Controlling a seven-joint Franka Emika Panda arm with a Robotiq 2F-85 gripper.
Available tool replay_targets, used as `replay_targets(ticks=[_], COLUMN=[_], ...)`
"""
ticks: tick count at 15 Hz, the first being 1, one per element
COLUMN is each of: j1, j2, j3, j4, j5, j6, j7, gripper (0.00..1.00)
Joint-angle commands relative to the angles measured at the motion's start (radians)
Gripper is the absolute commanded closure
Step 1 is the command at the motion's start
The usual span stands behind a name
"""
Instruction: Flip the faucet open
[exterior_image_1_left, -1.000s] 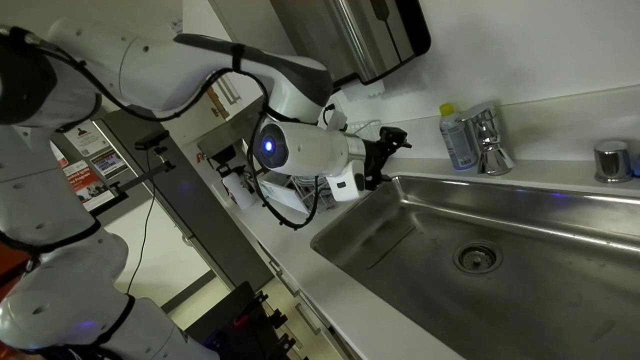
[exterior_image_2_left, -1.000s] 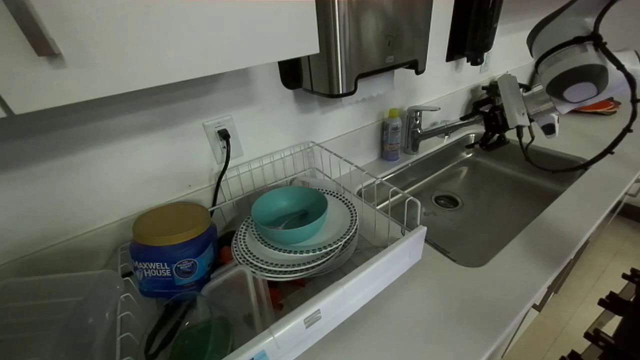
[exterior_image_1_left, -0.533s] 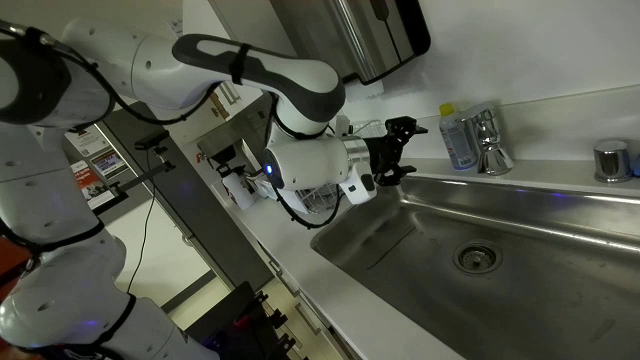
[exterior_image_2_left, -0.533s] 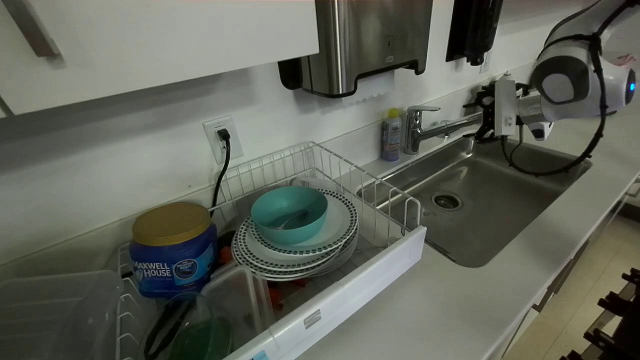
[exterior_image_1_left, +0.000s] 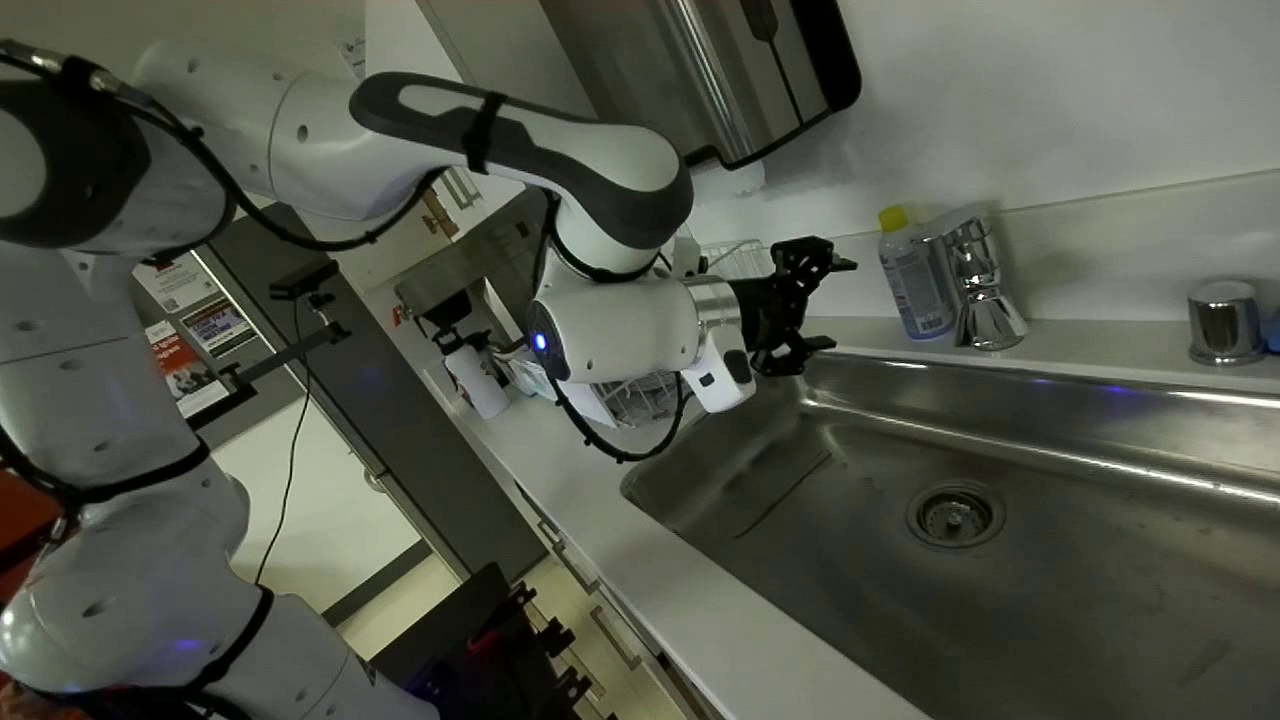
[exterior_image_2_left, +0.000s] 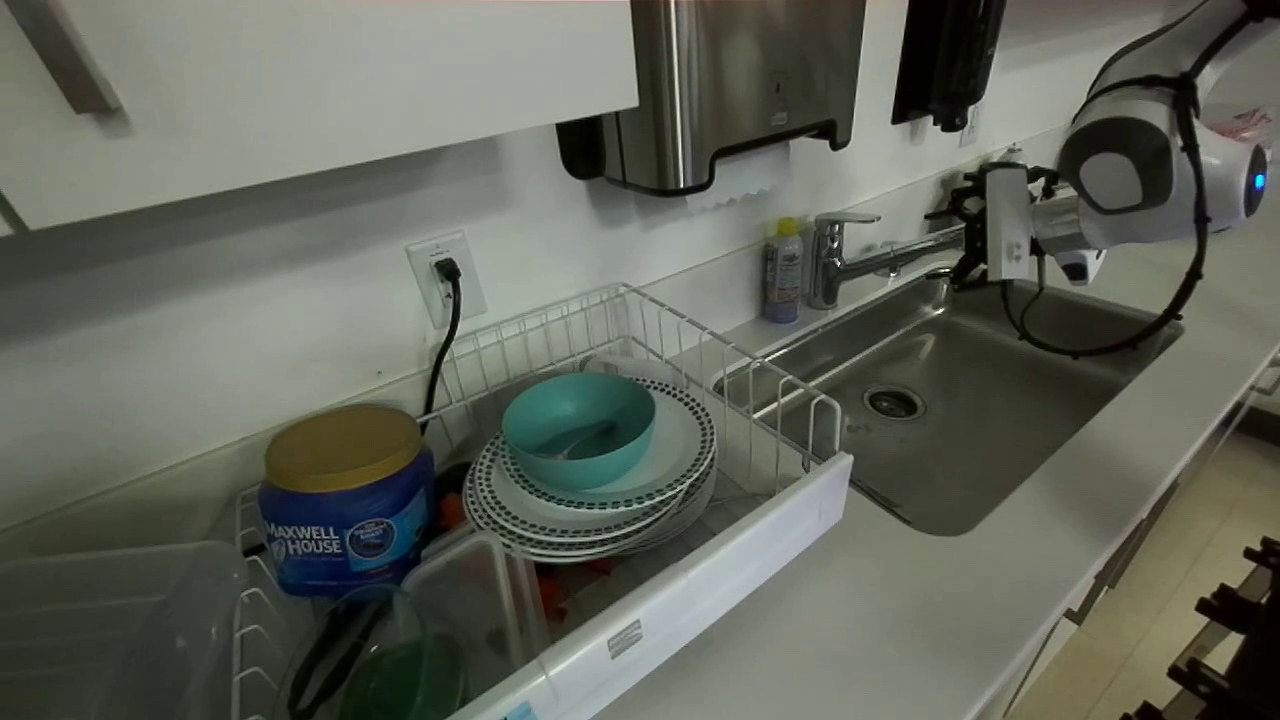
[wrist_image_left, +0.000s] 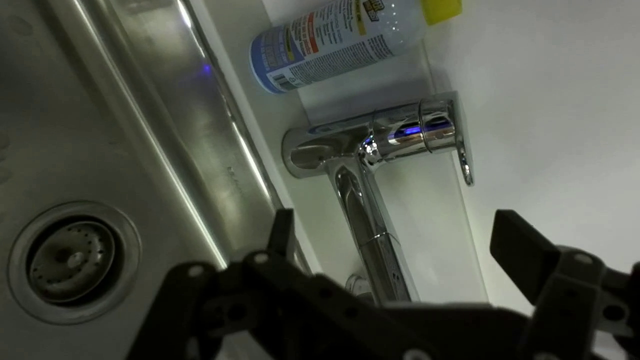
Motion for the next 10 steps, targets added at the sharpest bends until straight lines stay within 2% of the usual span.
replay_targets(ticks=[1, 2, 3, 10], j1=[0.029, 0.030, 0.037, 0.034], j2=[-0.003, -0.003, -0.001, 0.041], j3=[-0.018, -0.015, -0.042, -0.063], j4=[0.021, 0.023, 0.036, 0.098], j5=[0.108, 0.126, 0.072, 0.065], j6=[-0.046, -0.064, -0.085, -0.173], j7=[-0.156, -0.187, -0.158, -0.237], gripper=[0.00, 0.00, 0.00, 0.00])
